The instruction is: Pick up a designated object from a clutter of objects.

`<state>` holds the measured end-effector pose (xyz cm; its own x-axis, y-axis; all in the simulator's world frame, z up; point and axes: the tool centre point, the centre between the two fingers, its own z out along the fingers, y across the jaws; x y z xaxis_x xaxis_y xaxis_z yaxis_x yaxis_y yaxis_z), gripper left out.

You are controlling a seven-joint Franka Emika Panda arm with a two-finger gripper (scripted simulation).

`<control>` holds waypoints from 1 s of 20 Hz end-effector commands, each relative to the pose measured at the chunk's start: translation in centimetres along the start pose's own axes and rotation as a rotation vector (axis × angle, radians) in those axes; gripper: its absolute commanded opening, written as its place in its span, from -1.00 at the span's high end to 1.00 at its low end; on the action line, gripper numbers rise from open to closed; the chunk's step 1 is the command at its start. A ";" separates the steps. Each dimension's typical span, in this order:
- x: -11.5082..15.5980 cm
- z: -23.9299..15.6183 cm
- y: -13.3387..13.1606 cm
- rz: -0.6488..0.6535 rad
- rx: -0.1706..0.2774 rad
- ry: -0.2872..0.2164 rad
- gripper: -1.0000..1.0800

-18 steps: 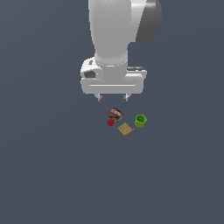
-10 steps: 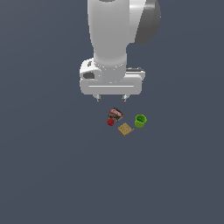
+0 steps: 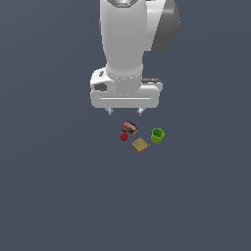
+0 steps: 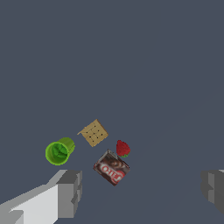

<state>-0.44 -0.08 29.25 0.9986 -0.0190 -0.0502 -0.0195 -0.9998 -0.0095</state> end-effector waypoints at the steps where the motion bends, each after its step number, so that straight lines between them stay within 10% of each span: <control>1: 0.0 0.7 -0.6 -0.001 -0.003 0.001 -0.92; 20: -2.7 14.5 -11.6 -0.015 -0.025 0.036 -0.92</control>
<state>-3.01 10.68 16.26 0.9998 -0.0055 -0.0185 -0.0052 -0.9999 0.0156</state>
